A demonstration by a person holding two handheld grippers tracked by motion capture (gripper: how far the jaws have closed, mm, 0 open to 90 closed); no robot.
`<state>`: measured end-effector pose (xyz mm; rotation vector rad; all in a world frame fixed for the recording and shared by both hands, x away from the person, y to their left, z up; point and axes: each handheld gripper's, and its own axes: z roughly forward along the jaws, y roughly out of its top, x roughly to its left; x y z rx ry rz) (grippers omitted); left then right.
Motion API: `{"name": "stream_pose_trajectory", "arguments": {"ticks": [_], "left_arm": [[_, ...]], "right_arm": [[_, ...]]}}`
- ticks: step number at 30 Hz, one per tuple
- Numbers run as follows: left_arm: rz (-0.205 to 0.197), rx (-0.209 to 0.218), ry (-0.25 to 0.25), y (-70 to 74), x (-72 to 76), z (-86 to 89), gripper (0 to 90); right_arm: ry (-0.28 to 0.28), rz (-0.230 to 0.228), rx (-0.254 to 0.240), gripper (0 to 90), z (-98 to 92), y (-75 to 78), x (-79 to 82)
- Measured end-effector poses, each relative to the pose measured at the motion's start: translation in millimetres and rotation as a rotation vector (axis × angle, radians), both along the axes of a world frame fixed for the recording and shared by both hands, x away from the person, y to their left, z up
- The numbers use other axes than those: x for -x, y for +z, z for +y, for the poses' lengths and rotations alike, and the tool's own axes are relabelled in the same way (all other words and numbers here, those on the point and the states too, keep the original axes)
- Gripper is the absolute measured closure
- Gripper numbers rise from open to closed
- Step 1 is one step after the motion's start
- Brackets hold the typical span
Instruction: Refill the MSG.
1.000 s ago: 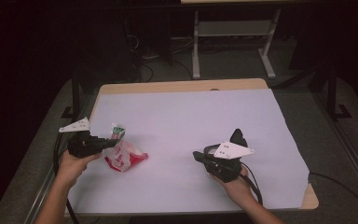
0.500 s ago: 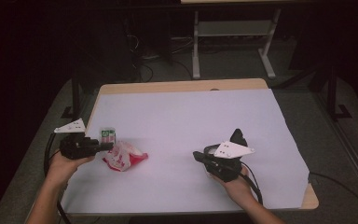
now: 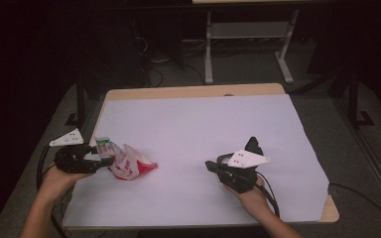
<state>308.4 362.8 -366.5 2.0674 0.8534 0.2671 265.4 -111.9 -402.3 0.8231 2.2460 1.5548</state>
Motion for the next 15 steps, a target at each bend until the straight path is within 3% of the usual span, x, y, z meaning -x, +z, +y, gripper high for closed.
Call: {"name": "stream_pose_trajectory", "arguments": {"ticks": [7, 15], "left_arm": [[0.019, -0.030, 0.031, -11.3, 10.9, 8.8, 21.1], [0.037, -0.060, 0.068, -28.1, 30.0, 17.5, 17.7]], "right_arm": [[0.001, 0.002, 0.000, 89.9, -0.1, 0.1, -0.1], [0.003, 0.005, -0.005, 89.8, -0.4, 0.2, -0.4]]}}
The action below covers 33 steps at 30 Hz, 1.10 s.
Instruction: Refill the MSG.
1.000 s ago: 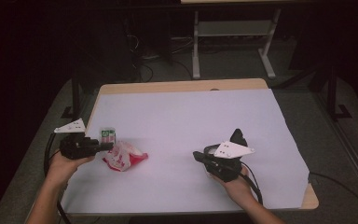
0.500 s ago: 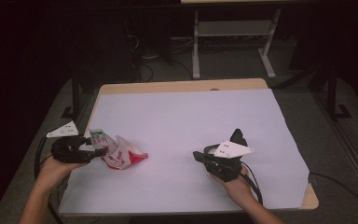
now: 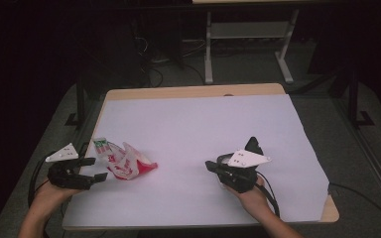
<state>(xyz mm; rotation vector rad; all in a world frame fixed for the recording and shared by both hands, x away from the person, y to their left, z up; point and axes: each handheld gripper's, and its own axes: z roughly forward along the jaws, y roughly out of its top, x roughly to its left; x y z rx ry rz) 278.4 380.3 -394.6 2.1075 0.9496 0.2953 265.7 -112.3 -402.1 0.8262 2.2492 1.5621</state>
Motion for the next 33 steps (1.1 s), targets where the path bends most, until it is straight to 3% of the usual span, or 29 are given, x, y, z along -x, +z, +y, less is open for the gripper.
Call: {"name": "stream_pose_trajectory", "arguments": {"ticks": [6, 13, 24, 33], "left_arm": [[0.000, 0.025, -0.004, -8.5, 15.1, 0.1, 17.5], [-0.012, 0.065, -0.036, -15.3, 27.9, -17.8, 17.6], [-0.002, 0.086, -0.074, -28.1, 30.3, -47.5, 17.9], [-0.016, 0.086, -0.069, -30.7, 31.4, -51.7, 17.9]], "right_arm": [[0.011, 0.000, -0.003, 89.8, -0.5, -0.1, -0.2], [0.015, 0.002, -0.007, 89.8, -1.0, 0.0, -0.7], [0.005, 0.017, -0.004, 89.9, -4.7, 0.9, -1.3], [-0.003, 0.025, -0.016, 89.9, -11.9, 3.3, -0.6]]}}
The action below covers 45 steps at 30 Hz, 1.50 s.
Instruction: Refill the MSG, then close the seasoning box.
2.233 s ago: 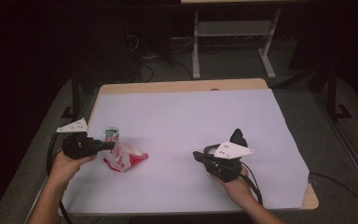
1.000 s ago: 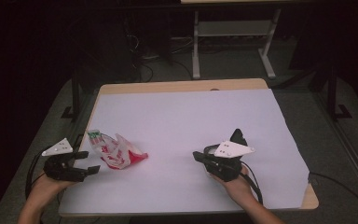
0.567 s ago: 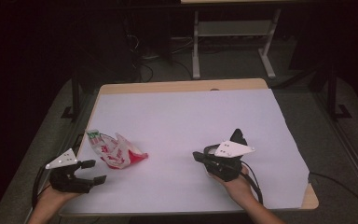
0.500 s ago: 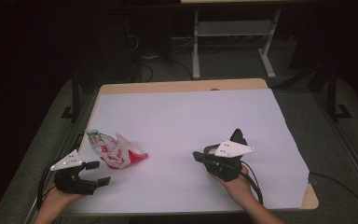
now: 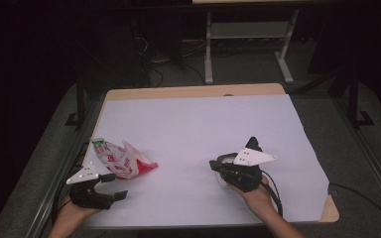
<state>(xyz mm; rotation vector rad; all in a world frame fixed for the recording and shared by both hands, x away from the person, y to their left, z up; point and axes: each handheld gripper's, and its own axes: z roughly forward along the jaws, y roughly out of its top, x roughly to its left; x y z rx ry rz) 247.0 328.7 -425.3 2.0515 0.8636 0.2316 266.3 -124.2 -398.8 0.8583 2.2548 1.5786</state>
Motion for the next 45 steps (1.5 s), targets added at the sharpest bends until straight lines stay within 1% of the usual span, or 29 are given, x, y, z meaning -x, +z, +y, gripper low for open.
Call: {"name": "stream_pose_trajectory", "arguments": {"ticks": [1, 5, 8, 12, 13, 15, 17, 18, 19, 20, 22, 24, 28, 33, 35, 36, 37, 38, 39, 41, 44, 45], "left_arm": [[-0.001, 0.011, 0.001, -0.1, 1.3, 0.2, 17.9], [-0.007, 0.010, 0.002, 0.3, 3.8, 0.2, 17.9], [-0.012, 0.012, 0.006, 0.4, 5.3, 1.0, 17.9], [-0.015, 0.009, 0.006, 0.1, 6.2, 2.2, 17.9], [-0.012, 0.013, 0.010, -0.2, 6.9, 2.0, 17.9], [-0.019, 0.016, 0.009, -0.9, 6.8, 2.5, 17.9], [-0.014, 0.024, 0.018, -1.2, 7.9, 2.8, 17.9], [-0.011, 0.029, 0.022, -1.7, 8.6, 3.2, 17.9], [-0.010, 0.034, 0.025, -2.0, 9.0, 3.6, 17.9], [-0.010, 0.027, 0.025, -2.3, 9.4, 5.2, 17.9], [-0.011, 0.022, 0.030, -2.8, 9.6, 6.6, 17.9], [-0.010, 0.025, 0.040, -4.1, 9.7, 7.5, 17.9], [-0.008, 0.019, 0.040, -4.2, 10.3, 8.5, 17.9], [-0.011, 0.019, 0.041, -4.0, 10.5, 8.3, 18.0], [-0.012, 0.019, 0.039, -4.1, 10.7, 8.4, 18.0], [-0.011, 0.018, 0.041, -4.4, 10.9, 8.6, 18.0], [-0.011, 0.018, 0.041, -4.4, 10.9, 8.6, 18.0], [-0.012, 0.024, 0.043, -4.9, 11.3, 8.6, 18.0], [-0.013, 0.023, 0.043, -5.1, 11.6, 9.3, 18.0], [-0.014, 0.022, 0.043, -5.4, 11.6, 10.6, 18.0], [-0.013, 0.020, 0.044, -6.0, 11.6, 11.4, 18.0], [-0.011, 0.020, 0.043, -6.4, 11.7, 11.7, 18.0]], "right_arm": [[0.001, 0.003, 0.001, 89.9, -1.0, 0.6, 0.4], [0.009, 0.000, 0.004, 89.8, -6.2, 3.5, 4.2], [0.007, -0.003, 0.000, 89.8, -14.0, 5.4, 8.1], [0.007, -0.008, -0.004, 89.8, -27.9, 7.0, 13.6], [0.007, -0.008, -0.004, 89.8, -27.9, 7.0, 13.6], [0.009, 0.001, -0.006, 89.8, -39.5, 7.1, 17.3], [0.012, 0.001, -0.008, 89.8, -45.7, 6.7, 18.9], [0.012, 0.001, -0.008, 89.8, -45.7, 6.7, 18.9], [0.015, 0.003, -0.010, 89.8, -52.5, 6.5, 21.7], [0.016, -0.004, -0.012, 89.8, -55.5, 6.5, 22.9], [0.017, 0.000, -0.015, 89.9, -60.7, 6.7, 25.2], [0.012, 0.005, -0.019, 89.9, -66.9, 6.5, 27.8], [0.000, 0.010, -0.027, 89.9, -80.1, 3.5, 31.6], [-0.014, 0.040, -0.025, 89.8, -95.8, -3.1, 35.9], [-0.018, 0.037, -0.025, 89.9, -98.0, -3.9, 36.1], [-0.031, 0.042, -0.019, 89.8, -105.1, -5.5, 36.6], [-0.041, 0.044, -0.024, 89.8, -107.3, -6.3, 36.8], [-0.041, 0.044, -0.024, 89.8, -107.3, -6.3, 36.8], [-0.063, 0.046, -0.017, 89.8, -114.5, -7.1, 34.9], [-0.082, 0.042, -0.009, 89.8, -118.9, -7.2, 31.7], [-0.109, 0.041, -0.013, 89.8, -126.0, -7.4, 26.9], [-0.109, 0.041, -0.013, 89.8, -126.0, -7.4, 26.9]]}}
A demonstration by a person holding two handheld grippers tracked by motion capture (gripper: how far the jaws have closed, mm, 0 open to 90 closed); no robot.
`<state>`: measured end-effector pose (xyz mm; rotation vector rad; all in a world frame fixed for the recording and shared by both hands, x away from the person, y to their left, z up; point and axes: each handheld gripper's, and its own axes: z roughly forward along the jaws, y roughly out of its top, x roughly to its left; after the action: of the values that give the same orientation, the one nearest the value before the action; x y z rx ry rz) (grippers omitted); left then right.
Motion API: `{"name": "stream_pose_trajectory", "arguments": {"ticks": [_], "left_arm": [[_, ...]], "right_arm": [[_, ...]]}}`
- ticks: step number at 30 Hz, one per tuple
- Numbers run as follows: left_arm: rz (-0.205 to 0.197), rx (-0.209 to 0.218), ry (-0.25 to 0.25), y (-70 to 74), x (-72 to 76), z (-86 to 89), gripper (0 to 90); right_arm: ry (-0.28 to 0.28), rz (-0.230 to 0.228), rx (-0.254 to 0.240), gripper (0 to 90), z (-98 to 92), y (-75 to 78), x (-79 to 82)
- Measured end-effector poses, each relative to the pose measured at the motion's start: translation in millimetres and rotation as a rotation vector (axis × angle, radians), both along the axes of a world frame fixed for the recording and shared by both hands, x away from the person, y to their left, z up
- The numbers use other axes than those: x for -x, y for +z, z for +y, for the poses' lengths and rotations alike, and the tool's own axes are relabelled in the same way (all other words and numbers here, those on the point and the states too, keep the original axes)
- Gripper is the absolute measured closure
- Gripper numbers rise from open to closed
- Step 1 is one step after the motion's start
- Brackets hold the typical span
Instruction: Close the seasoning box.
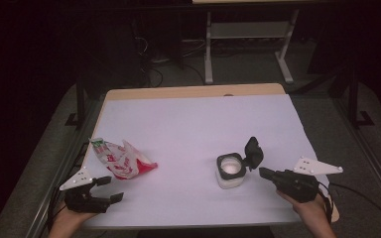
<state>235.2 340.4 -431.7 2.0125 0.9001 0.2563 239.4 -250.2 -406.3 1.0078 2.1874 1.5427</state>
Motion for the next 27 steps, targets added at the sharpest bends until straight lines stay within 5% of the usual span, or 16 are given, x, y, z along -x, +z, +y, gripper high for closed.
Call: {"name": "stream_pose_trajectory", "arguments": {"ticks": [16, 27], "left_arm": [[0.000, 0.016, 0.006, -0.4, 0.7, -0.3, 17.9], [0.000, 0.007, -0.002, -0.7, 0.9, -0.8, 17.9]], "right_arm": [[-0.081, -0.019, -0.044, 89.8, -4.5, 10.3, -44.3], [-0.057, -0.026, -0.056, 89.8, 6.2, 13.3, -44.4]]}}
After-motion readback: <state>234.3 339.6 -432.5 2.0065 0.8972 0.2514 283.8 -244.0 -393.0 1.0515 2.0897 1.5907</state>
